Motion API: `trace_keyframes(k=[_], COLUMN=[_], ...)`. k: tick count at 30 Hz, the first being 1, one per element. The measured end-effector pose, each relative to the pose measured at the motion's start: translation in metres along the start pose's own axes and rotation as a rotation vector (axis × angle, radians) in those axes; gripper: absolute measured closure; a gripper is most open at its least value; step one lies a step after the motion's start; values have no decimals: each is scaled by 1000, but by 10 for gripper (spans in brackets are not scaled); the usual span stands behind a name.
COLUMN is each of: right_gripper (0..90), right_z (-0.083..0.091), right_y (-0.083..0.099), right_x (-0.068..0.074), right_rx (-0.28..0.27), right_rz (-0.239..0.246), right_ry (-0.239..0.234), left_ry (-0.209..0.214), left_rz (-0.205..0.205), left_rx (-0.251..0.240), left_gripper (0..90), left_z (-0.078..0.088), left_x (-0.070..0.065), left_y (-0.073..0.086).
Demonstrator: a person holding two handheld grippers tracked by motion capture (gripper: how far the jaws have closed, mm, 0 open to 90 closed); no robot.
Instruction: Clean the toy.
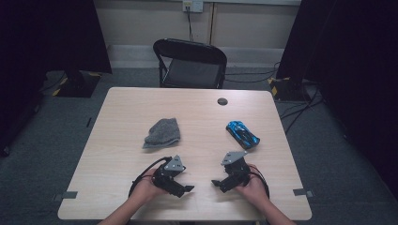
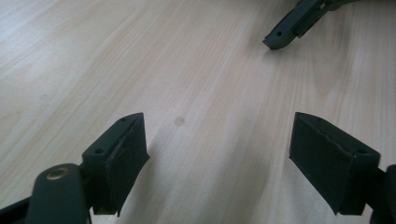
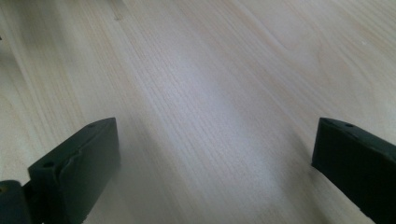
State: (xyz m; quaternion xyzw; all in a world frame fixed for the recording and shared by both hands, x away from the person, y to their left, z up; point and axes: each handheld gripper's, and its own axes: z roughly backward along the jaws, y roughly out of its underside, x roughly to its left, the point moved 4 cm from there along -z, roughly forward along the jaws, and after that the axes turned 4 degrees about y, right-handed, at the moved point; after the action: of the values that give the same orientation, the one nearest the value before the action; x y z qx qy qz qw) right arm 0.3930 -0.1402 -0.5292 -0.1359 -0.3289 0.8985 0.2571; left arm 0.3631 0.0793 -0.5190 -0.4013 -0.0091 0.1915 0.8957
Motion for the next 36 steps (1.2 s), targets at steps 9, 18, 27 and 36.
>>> trace_keyframes(k=[9,18,27,36], right_gripper=[0,0,0,0], right_z=[-1,-1,-1,-1], right_y=[4,6,7,7], right_x=[0,0,0,0], right_rx=[-21,-51,-51,-51], right_rz=[-33,-32,-32,-33], right_ry=[-13,-22,-21,-21], left_ry=[7,9,5,-1], left_rz=[-33,-56,-89,-85], left_rx=[19,23,11,31], left_gripper=[182,164,149,37], left_z=[-5,-10,-12,-14], left_x=[-5,-10,-13,-9], left_y=[1,4,5,6])
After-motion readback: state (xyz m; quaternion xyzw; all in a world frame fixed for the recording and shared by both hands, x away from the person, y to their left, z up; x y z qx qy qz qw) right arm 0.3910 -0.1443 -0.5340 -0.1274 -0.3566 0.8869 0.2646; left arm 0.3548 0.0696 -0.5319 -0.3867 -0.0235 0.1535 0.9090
